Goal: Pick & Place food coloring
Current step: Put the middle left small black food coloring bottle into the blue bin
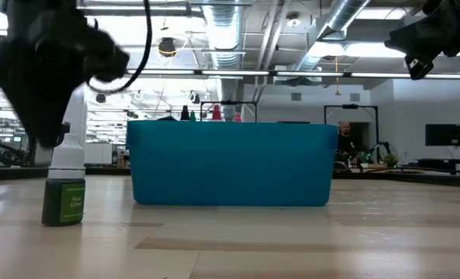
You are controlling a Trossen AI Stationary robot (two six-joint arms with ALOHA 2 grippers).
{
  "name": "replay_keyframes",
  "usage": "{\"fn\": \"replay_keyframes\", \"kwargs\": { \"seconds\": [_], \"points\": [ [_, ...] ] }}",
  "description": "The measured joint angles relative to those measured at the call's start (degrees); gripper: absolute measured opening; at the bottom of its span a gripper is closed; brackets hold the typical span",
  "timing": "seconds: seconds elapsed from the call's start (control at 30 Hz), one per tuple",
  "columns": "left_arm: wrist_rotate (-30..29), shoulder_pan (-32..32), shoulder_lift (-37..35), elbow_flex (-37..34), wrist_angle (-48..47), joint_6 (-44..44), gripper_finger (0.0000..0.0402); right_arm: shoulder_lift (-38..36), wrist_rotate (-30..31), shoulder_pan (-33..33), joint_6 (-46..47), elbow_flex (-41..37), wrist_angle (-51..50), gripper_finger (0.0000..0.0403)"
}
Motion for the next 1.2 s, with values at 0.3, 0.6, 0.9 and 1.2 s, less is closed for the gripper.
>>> {"fn": "replay_keyframes", "kwargs": {
  "seconds": [0.3, 0.6, 0.9, 1.2],
  "points": [
    [-6.71, 0.59, 0.00, 18.12, -15.10, 4.99, 0.0065, 0.02, 0.00, 0.00, -0.03, 0.00, -0.01, 0.0060],
    [-16.45, 3.52, -0.11, 30.20, -12.53, 15.19, 0.0065, 0.00, -0.02, 0.00, -0.05, 0.00, -0.04, 0.0060],
    [-15.97, 4.96, -0.07, 31.03, -10.42, 18.50, 0.0065, 0.00, -0.04, 0.00, -0.03, 0.00, -0.04, 0.0060],
    [-14.61, 6.48, 2.23, 31.12, -9.41, 19.76, 0.0067, 0.02, -0.04, 0.00, -0.05, 0.00, -0.06, 0.0060]
  ]
}}
